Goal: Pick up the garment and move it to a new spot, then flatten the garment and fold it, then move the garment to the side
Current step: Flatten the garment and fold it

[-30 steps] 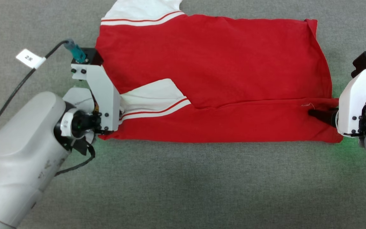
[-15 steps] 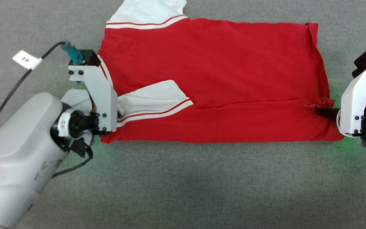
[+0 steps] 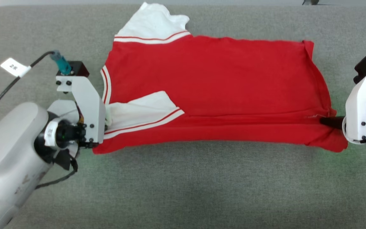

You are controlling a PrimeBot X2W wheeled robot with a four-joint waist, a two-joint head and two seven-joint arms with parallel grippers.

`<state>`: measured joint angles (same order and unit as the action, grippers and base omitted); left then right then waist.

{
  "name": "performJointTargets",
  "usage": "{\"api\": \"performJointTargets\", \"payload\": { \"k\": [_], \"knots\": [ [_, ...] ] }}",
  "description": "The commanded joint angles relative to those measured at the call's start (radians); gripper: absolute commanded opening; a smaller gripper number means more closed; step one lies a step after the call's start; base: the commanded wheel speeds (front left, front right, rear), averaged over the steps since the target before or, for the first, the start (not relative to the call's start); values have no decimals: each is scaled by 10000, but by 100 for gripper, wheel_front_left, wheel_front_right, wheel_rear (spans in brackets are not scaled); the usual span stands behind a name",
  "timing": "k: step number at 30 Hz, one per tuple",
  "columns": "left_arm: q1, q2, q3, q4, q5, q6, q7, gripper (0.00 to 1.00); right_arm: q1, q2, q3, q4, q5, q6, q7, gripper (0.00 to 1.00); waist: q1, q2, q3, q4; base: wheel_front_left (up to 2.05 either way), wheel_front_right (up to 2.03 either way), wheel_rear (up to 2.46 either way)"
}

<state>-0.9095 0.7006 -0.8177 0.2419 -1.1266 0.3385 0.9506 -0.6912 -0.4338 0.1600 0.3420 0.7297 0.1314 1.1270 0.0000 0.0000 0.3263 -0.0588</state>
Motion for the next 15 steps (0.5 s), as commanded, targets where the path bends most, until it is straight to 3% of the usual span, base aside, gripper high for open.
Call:
{"api": "performJointTargets", "payload": {
  "k": [1,10,15],
  "knots": [
    [172,130,-6,-10,24,101,41,0,139,-136,-48,-21,-21,-14,43,0,0,0,-66,18,0,0,0],
    [681,804,-101,-1508,9,1004,574,0,829,-564,-143,-1292,371,-14,816,0,0,0,-258,85,0,0,0],
    [1066,897,-167,-2179,-44,1315,560,0,1497,-484,-429,-1887,485,-14,794,0,0,0,-83,72,0,0,0]
  ]
}}
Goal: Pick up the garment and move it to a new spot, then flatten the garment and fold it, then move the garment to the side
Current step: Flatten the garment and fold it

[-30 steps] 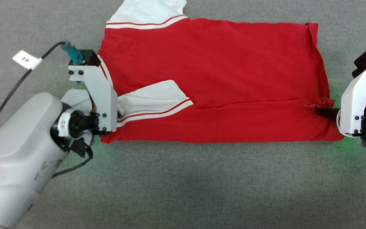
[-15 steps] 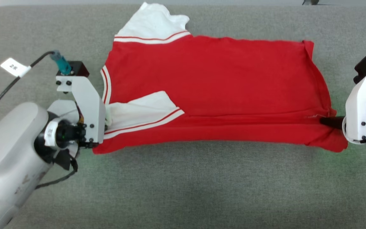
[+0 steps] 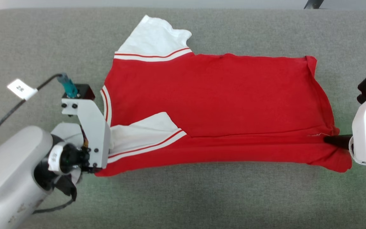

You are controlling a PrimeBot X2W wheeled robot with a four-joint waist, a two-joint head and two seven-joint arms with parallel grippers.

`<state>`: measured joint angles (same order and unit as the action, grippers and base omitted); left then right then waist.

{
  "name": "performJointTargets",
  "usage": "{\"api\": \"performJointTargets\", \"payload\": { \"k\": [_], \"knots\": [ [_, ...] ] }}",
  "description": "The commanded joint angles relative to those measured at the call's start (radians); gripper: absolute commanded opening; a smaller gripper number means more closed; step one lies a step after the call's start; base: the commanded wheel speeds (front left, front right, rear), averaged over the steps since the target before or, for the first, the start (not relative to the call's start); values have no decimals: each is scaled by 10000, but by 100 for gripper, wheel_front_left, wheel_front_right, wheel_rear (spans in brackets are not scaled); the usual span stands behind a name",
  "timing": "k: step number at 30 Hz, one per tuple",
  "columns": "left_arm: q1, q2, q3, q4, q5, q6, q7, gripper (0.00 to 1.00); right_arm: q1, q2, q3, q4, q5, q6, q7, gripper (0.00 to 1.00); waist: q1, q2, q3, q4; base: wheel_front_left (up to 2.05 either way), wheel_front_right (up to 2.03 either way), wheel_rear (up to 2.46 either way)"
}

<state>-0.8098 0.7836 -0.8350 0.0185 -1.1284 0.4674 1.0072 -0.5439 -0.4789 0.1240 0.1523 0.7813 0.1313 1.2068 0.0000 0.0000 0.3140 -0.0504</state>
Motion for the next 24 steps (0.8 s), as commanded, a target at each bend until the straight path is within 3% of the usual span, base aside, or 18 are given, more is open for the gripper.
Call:
{"api": "performJointTargets", "payload": {
  "k": [1,12,20,21,22,23,24],
  "knots": [
    [128,49,-8,13,-29,62,-34,0,116,10,-102,-40,-84,-11,-71,0,0,0,96,-23,0,0,0],
    [479,-651,-294,829,-80,-233,-411,0,447,688,54,536,-530,-11,-630,0,0,0,563,-195,0,0,0],
    [193,-1012,-283,1597,37,-552,-719,0,104,808,331,1259,-751,-12,-1052,0,0,0,577,-199,0,0,0],
    [107,-1010,-239,1589,62,-581,-761,11,73,802,359,1315,-767,-12,-1086,0,0,0,551,-185,0,0,0],
    [21,-964,-228,1582,153,-568,-798,37,47,788,388,1382,-788,-12,-1121,0,0,0,508,-163,0,0,0],
    [-64,-895,-241,1542,224,-612,-814,50,37,778,404,1436,-794,-12,-1142,0,0,0,458,-142,0,0,0],
    [-140,-842,-208,1491,254,-599,-799,86,35,770,412,1486,-796,-14,-1202,0,0,0,410,-118,0,0,0]
  ]
}}
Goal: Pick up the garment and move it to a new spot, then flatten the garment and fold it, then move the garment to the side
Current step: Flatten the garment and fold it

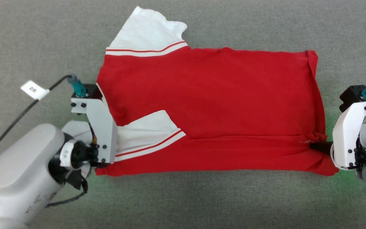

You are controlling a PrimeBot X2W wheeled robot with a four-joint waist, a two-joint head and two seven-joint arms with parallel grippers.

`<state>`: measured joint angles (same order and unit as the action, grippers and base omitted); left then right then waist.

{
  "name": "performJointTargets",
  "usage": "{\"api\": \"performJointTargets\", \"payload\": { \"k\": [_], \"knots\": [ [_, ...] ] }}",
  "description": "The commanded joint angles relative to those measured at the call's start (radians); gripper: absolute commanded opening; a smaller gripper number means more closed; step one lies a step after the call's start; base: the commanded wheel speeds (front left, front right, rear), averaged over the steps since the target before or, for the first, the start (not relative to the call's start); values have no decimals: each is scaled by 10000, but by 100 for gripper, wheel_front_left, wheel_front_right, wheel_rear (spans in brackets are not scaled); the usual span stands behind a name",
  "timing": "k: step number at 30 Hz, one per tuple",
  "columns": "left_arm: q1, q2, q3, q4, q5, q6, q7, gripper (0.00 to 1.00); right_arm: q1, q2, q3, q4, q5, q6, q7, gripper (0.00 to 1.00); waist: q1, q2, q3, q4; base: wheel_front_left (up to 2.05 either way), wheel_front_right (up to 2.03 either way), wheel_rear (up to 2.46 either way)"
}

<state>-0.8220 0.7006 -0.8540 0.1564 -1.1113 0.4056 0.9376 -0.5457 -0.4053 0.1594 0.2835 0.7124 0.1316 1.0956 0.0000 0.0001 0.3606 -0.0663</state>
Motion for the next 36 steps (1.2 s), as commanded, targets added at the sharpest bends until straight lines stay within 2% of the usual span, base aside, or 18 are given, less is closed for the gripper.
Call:
{"api": "performJointTargets", "payload": {
  "k": [1,9,13,14,15,17,23,27,32,36],
  "knots": [
    [-70,23,17,79,88,56,-94,100,58,24,64,231,-103,-18,-130,0,0,-1,-109,67,0,0,0],
    [-407,507,52,-529,308,109,158,100,281,75,185,604,-77,-16,-370,0,0,-1,-622,228,0,0,0],
    [-606,609,198,-724,538,77,-218,100,357,153,266,662,-83,-15,-534,0,0,-1,-812,244,0,0,0],
    [-608,595,194,-748,621,39,-336,100,339,170,266,657,-117,-15,-674,10,0,-1,-851,241,0,0,0],
    [-654,596,184,-773,705,-58,-482,100,326,184,254,656,-138,-15,-840,32,0,-1,-879,233,0,0,0],
    [-734,533,266,-704,850,-130,-831,100,381,205,266,694,-236,-15,-1159,100,0,-1,-917,207,0,0,0],
    [-747,208,310,-235,1125,-403,-1734,100,496,321,73,788,-404,-15,-2558,100,0,-1,-934,93,0,0,0],
    [-966,25,382,75,1306,-643,-2272,100,664,150,16,353,-523,-15,-4014,100,0,-1,-883,-26,0,0,0],
    [-1220,-118,433,438,1635,-1058,-3058,100,1030,-353,284,-561,-1138,-15,-6767,100,0,-1,-792,-266,0,0,0],
    [-1484,-157,433,720,1967,-1454,-3705,100,1523,-447,236,-1134,-2011,-15,-9577,100,0,-1,-631,-565,0,0,0]
  ]
}}
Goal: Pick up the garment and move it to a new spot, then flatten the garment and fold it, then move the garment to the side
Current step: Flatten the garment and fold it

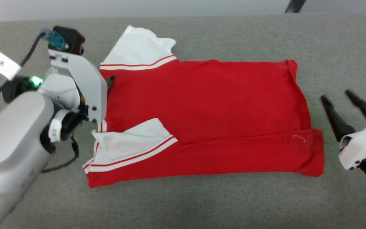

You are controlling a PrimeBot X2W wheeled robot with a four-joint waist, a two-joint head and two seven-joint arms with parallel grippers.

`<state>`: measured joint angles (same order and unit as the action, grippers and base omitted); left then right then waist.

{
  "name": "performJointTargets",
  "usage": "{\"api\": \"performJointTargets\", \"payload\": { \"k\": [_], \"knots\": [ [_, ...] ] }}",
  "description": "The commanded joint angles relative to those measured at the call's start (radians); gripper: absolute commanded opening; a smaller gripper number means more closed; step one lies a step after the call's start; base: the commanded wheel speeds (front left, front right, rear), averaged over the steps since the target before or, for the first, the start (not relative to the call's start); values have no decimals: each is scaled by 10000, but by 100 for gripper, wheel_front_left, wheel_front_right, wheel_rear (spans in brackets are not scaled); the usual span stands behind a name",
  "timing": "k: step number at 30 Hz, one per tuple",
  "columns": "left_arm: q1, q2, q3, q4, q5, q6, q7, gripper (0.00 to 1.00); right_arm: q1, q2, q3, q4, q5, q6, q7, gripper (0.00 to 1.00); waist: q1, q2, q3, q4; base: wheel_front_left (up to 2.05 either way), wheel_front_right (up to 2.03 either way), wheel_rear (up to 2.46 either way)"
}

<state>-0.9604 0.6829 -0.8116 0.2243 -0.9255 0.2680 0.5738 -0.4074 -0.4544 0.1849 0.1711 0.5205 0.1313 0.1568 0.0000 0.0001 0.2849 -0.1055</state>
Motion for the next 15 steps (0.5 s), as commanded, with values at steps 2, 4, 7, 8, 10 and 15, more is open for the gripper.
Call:
{"api": "performJointTargets", "payload": {
  "k": [2,4,7,8,10,15],
  "knots": [
    [-276,-8,65,249,194,-227,-328,100,353,129,-82,-272,-817,-11,-1765,100,0,-1,250,-380,0,0,0],
    [-379,2,49,350,287,-352,-435,100,512,244,-60,-319,-1132,-11,-2452,100,0,-1,312,-499,0,0,0],
    [-779,-14,123,733,462,-641,-830,100,831,713,-187,-207,-1900,-11,-3784,100,0,-1,567,-873,0,0,0],
    [-898,0,84,870,551,-781,-870,100,861,894,-208,-211,-2130,-11,-3971,100,0,-1,667,-1013,0,0,0],
    [-1235,1,118,1228,562,-939,-816,100,964,1334,-282,-236,-2353,-11,-4146,100,0,-1,899,-1311,0,0,0],
    [-2364,171,-149,2142,878,-1612,-68,100,1040,2099,-275,-439,-2485,-11,-4223,100,0,-1,1561,-2076,0,0,0]
  ]
}}
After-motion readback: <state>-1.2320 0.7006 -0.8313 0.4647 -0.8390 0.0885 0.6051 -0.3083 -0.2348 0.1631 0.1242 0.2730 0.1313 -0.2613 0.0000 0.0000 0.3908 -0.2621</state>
